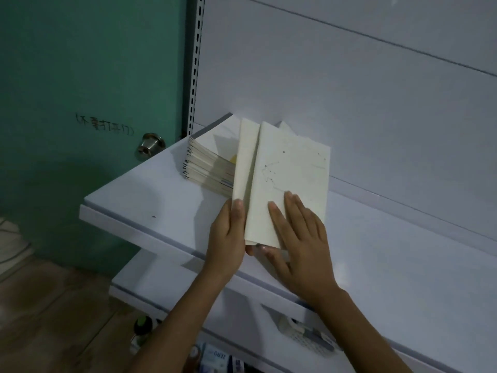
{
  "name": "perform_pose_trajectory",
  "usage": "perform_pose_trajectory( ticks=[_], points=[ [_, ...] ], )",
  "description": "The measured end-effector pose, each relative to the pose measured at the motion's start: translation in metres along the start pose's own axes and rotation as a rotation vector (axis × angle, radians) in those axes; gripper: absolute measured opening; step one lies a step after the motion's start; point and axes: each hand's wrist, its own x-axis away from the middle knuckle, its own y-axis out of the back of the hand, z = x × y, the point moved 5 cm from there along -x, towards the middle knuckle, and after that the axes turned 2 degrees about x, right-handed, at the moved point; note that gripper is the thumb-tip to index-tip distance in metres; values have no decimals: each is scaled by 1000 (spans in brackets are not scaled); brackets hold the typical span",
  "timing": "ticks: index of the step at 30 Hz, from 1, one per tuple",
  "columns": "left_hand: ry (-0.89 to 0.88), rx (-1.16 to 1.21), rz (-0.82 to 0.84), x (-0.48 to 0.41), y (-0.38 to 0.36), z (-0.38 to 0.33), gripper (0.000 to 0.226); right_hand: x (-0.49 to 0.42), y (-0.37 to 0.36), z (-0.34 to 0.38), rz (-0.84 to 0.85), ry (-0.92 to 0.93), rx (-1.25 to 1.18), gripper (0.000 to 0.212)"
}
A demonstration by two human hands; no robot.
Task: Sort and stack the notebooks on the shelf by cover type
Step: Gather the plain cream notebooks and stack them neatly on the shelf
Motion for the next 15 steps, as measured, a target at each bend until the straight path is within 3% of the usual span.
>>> perform_pose_trajectory(
  ticks=[4, 9, 12, 15],
  points=[
    [56, -6, 35, 1, 1, 2, 36, -1, -5, -1, -14, -33, -97, 64],
    [-9, -107, 65, 1, 1, -1, 30, 0, -1, -10, -118, -180, -188, 53],
    [-26, -97, 102, -1, 1, 4, 36, 6, 3, -27, -251, -406, -205, 50],
    [-14, -100, 138, -3, -1, 6, 32, 21, 8, -47, -350, -731, -387, 53]
  ],
)
